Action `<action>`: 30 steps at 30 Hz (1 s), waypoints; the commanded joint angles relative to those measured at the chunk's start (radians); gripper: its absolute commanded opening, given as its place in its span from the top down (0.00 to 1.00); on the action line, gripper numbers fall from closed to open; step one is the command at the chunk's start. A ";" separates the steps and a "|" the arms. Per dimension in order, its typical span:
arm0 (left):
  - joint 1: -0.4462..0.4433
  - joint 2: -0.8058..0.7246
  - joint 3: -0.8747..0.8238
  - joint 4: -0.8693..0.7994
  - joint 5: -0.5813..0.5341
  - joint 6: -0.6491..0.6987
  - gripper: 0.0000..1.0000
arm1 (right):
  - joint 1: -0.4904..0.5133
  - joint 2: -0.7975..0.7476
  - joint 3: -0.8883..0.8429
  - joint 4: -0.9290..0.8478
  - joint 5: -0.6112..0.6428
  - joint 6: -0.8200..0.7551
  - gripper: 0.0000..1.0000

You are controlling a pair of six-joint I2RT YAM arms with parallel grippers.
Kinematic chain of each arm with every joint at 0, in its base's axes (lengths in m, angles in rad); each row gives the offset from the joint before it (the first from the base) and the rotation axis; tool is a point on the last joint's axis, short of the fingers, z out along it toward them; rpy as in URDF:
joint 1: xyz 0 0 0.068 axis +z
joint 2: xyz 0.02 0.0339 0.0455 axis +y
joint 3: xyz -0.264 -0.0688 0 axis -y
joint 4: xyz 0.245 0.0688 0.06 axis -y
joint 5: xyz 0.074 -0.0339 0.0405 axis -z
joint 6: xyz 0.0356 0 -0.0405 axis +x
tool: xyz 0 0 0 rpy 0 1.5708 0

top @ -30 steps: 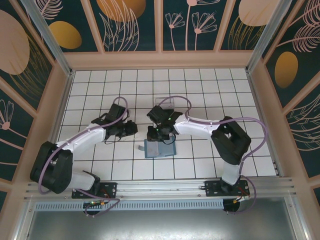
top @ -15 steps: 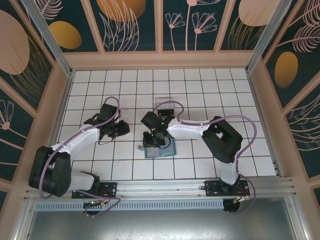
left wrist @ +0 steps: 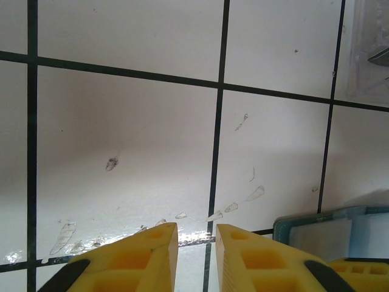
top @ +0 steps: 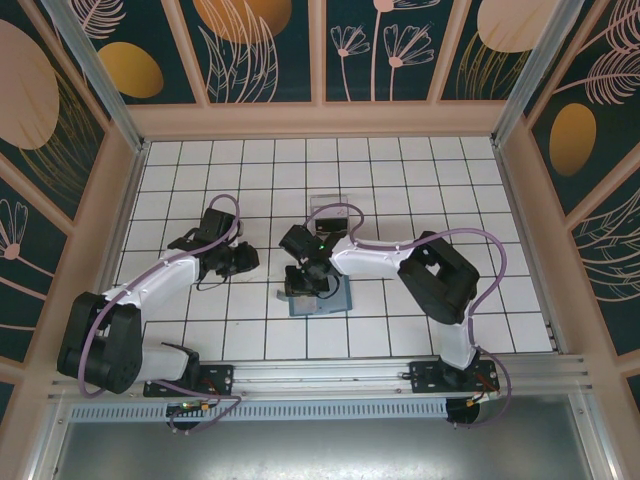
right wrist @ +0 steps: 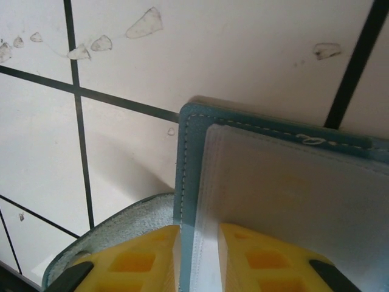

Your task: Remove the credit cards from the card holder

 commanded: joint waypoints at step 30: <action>0.009 -0.002 -0.002 0.022 0.070 0.029 0.76 | 0.074 0.105 0.238 -0.426 0.365 -0.007 0.58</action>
